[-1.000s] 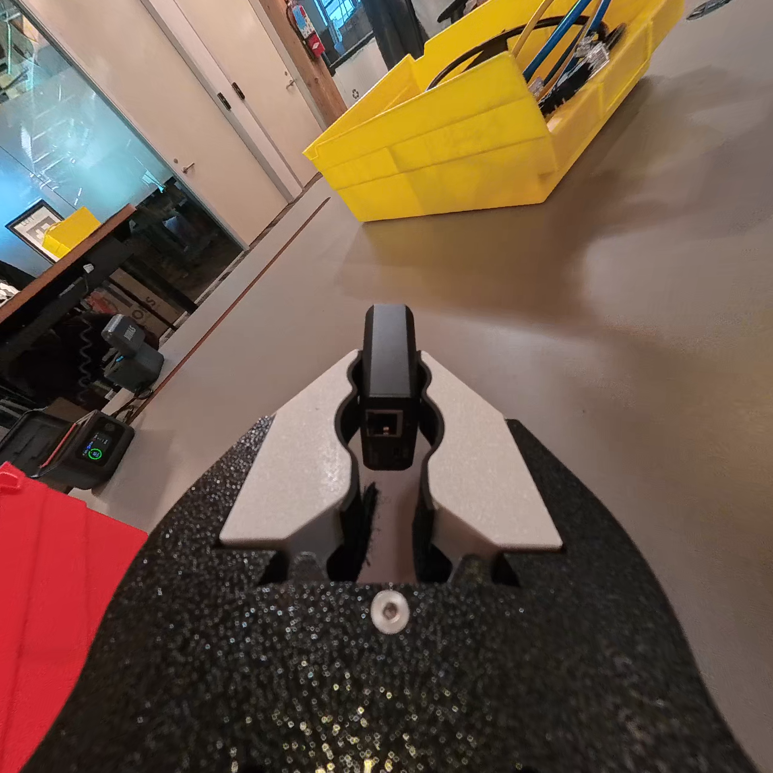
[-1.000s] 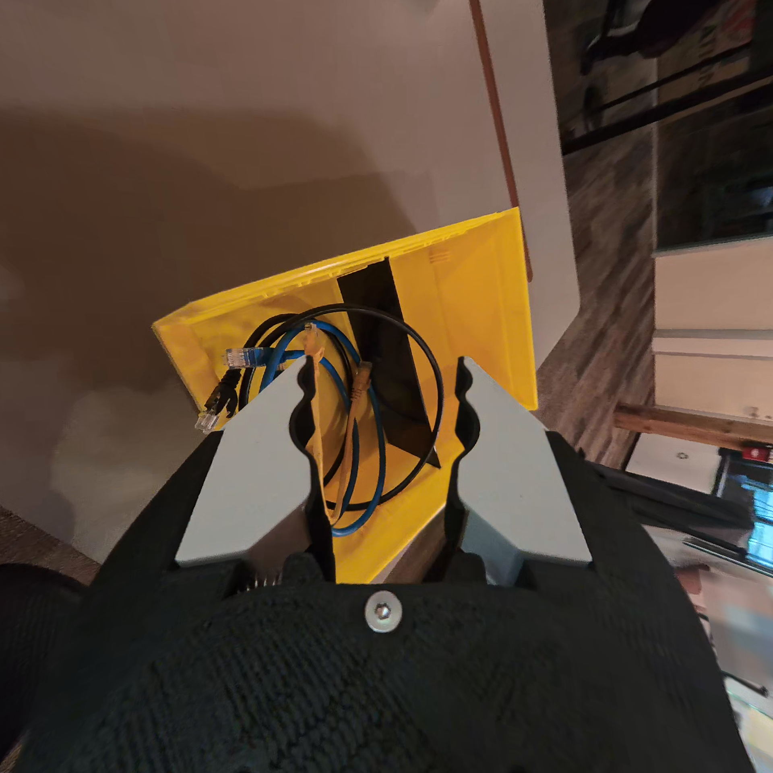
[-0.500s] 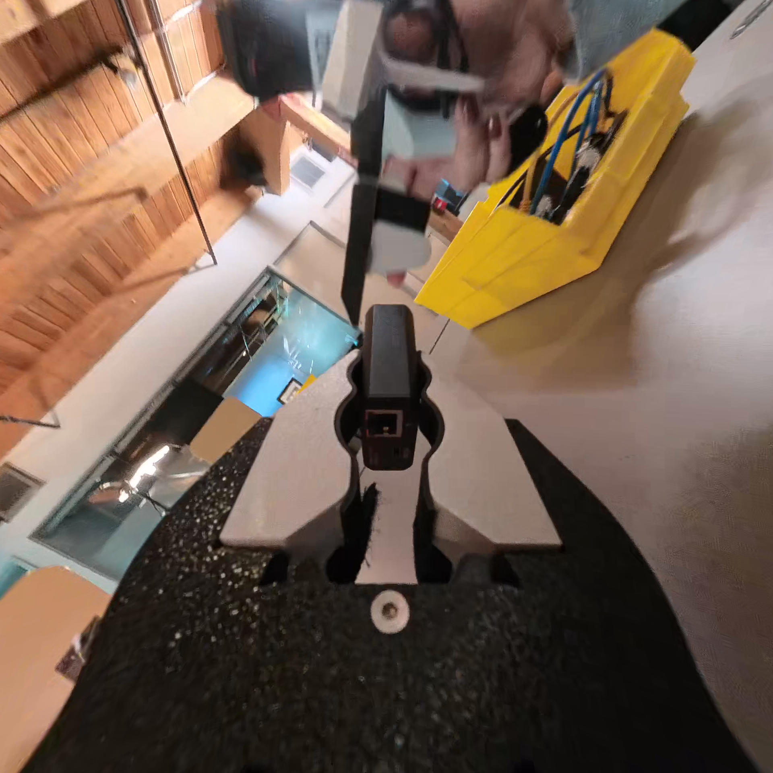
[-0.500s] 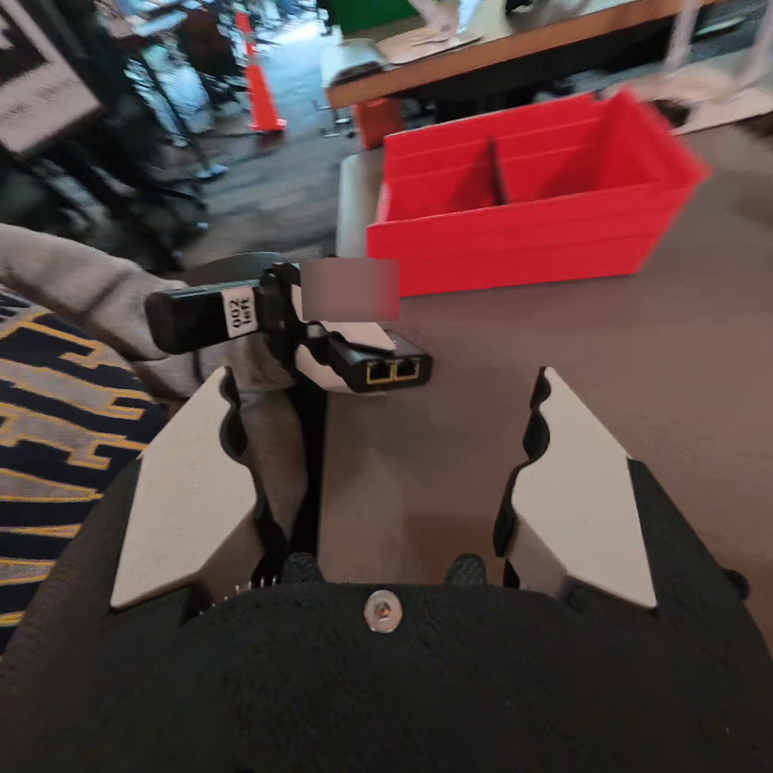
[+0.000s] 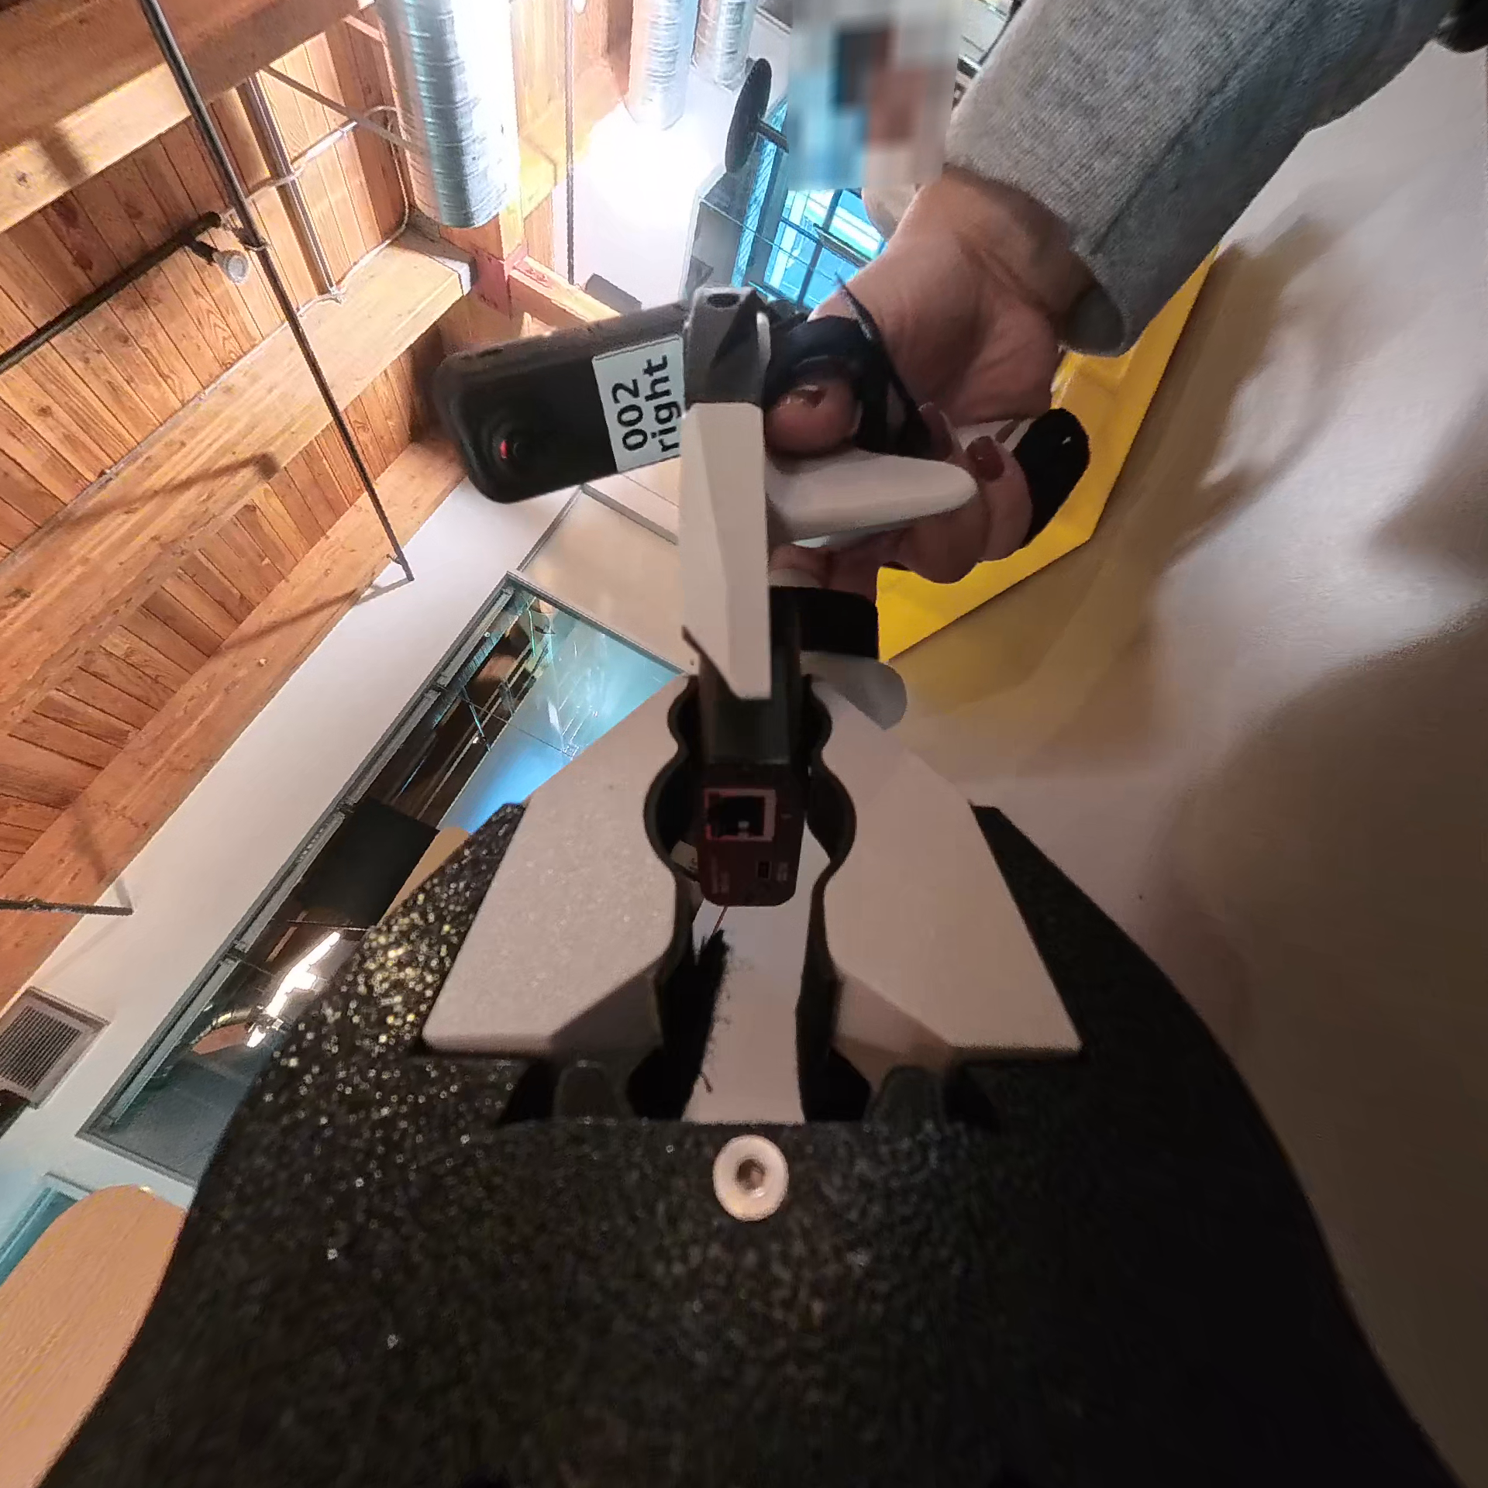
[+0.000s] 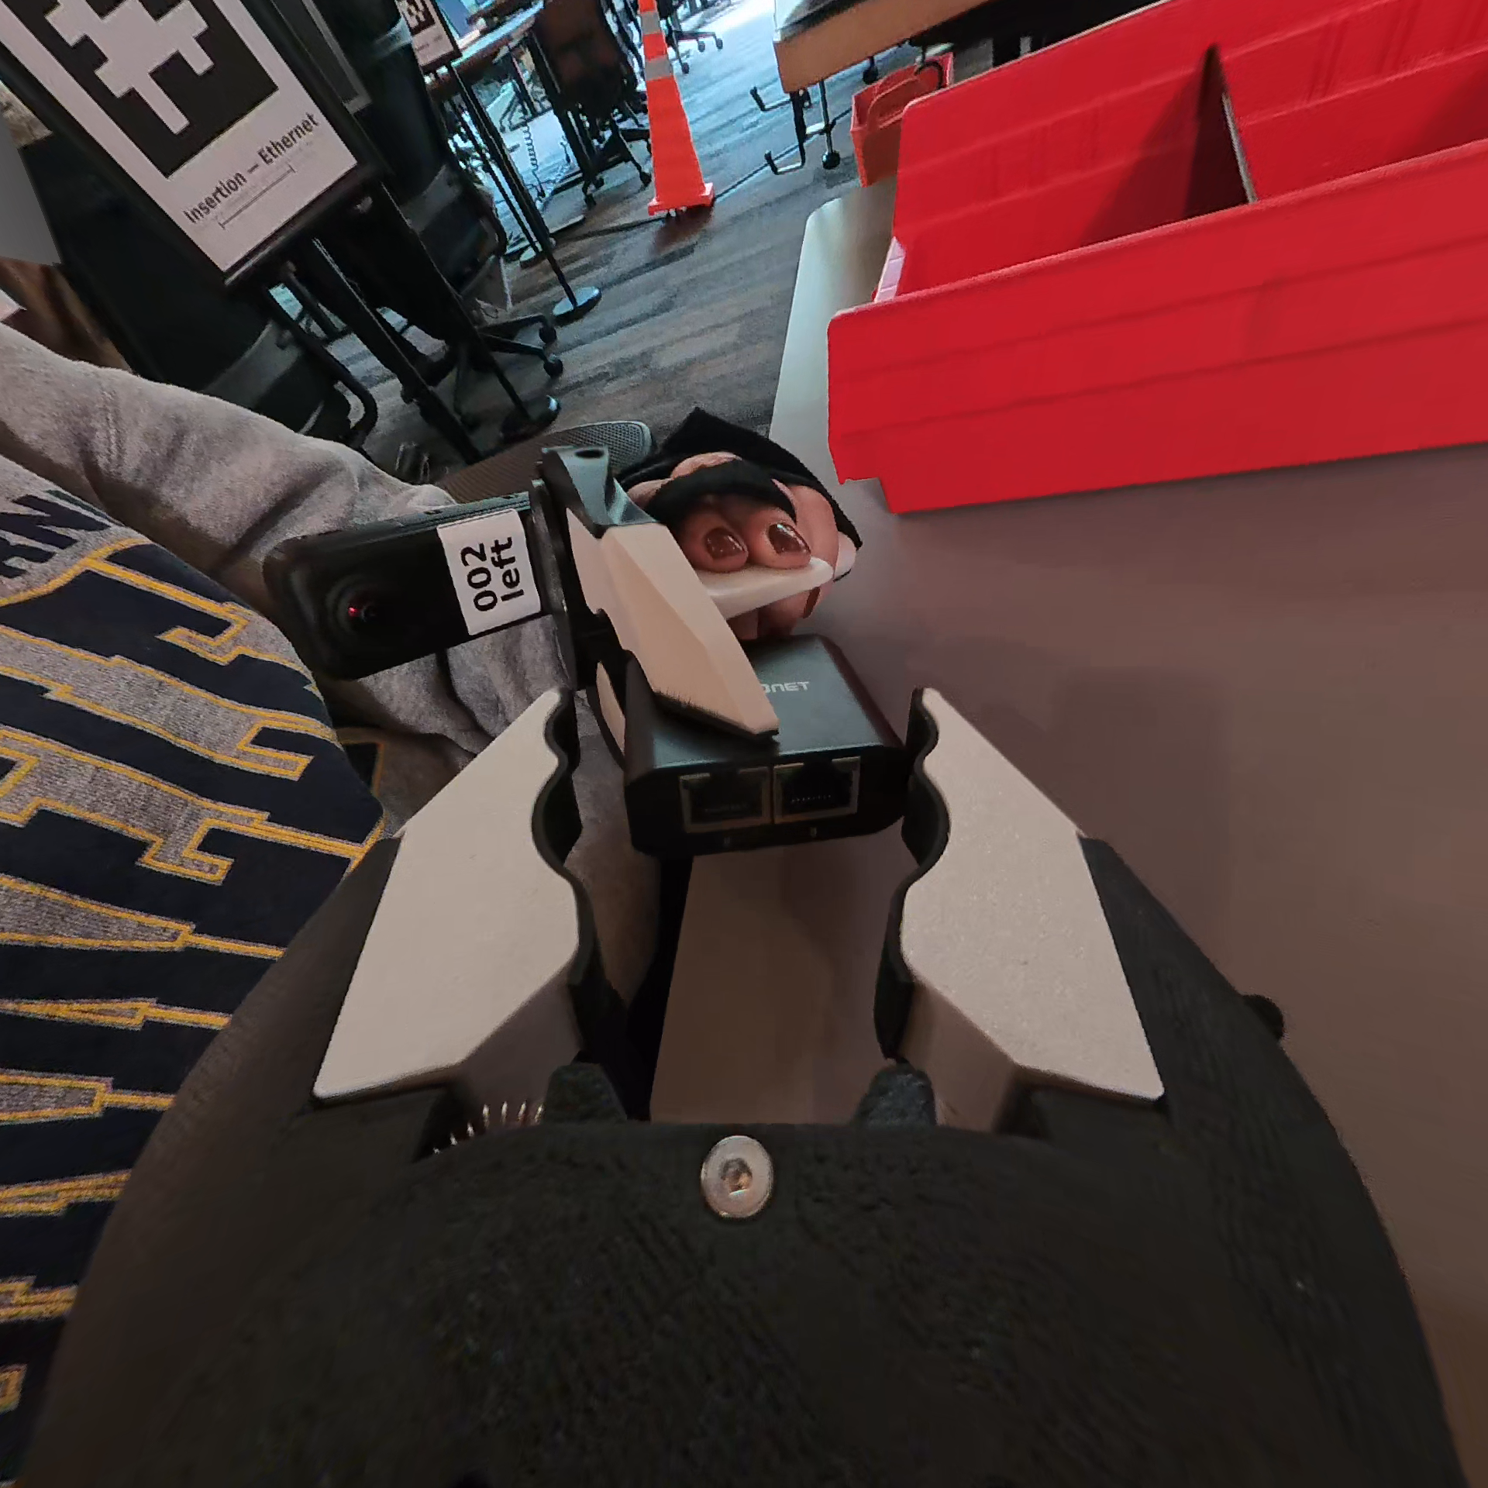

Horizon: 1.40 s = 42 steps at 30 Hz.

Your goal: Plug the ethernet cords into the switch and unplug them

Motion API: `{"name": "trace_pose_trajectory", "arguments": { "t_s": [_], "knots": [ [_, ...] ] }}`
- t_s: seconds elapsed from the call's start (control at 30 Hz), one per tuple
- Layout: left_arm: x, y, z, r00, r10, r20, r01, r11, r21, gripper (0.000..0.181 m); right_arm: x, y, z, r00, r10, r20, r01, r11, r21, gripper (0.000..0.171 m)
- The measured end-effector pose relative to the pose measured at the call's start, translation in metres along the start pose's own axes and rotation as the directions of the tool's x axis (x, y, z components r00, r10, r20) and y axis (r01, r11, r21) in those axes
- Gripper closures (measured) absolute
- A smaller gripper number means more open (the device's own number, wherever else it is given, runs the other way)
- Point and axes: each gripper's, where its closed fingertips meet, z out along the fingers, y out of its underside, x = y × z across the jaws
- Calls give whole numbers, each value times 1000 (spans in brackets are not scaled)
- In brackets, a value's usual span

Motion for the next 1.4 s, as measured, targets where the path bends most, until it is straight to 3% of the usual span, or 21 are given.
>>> {"name": "trace_pose_trajectory", "arguments": {
  "t_s": [0.13,0.2,0.43,0.57,0.67,0.87,0.97,1.07,1.13,1.23,1.4],
  "knots": [
    [-1,2,1,1000,-21,1,21,1000,-7,161,1,0,0,1000,20,13,-21,1000,24,92],
    [-2,1,1,1000,-26,7,26,1000,1,161,4,-2,0,1000,19,0,-19,999,42,105],
    [0,2,3,1000,-11,-2,11,1000,4,161,7,3,-1,1000,-10,-12,10,1000,10,107],
    [-9,12,8,998,-31,58,33,999,-37,127,15,2,-6,995,-62,-82,62,998,-9,107],
    [-19,20,8,992,-56,110,63,996,-63,123,22,-8,-17,984,-100,-145,105,994,25,107],
    [-28,30,7,981,-141,135,153,985,-83,143,29,-66,-96,896,-220,-387,290,948,133,108],
    [-33,35,5,972,-170,161,186,978,-91,155,53,-80,-166,743,-291,-603,364,931,0,108],
    [-39,41,4,961,-200,191,222,970,-103,161,107,-58,-247,540,-367,-757,223,930,-292,107],
    [-41,42,4,957,-212,199,236,966,-102,162,142,-27,-288,505,-398,-766,38,897,-441,107],
    [-41,43,5,956,-215,200,240,965,-106,164,181,19,-322,555,-379,-741,-182,813,-552,108],
    [-38,44,7,960,-208,189,233,966,-116,166,219,80,-332,641,-228,-733,-411,705,-578,108]
  ]
}}
